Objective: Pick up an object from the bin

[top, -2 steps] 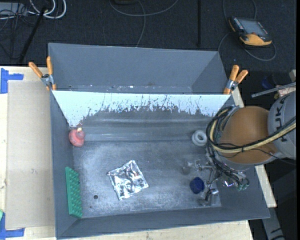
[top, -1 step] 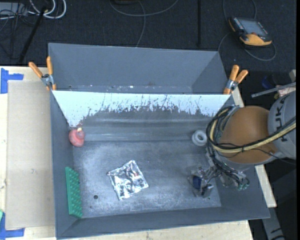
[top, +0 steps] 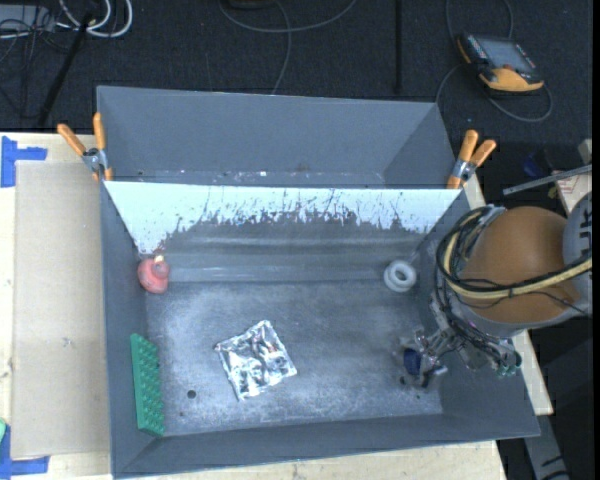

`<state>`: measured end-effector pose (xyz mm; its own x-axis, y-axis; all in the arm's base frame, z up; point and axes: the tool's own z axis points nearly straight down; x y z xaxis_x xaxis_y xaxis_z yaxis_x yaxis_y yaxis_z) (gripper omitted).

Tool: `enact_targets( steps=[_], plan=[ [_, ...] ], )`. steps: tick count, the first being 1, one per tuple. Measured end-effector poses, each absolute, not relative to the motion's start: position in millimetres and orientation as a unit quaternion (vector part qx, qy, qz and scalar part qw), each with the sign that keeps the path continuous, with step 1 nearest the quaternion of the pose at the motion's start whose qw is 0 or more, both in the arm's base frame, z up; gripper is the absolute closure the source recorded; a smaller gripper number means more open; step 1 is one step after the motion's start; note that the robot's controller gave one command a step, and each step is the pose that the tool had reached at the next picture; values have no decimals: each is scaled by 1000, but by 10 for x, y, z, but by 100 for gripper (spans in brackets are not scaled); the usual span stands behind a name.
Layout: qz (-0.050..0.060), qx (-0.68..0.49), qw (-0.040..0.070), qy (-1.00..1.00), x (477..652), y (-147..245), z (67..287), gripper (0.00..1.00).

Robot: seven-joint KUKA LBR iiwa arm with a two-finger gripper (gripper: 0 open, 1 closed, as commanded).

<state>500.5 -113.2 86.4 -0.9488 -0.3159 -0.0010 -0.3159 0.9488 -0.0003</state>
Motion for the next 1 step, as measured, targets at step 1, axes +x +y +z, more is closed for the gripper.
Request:
enact_targets(
  steps=[1],
  plan=[
    [-1, -170, 2, 985, 4775, -1092, 1638, 100]
  ],
)
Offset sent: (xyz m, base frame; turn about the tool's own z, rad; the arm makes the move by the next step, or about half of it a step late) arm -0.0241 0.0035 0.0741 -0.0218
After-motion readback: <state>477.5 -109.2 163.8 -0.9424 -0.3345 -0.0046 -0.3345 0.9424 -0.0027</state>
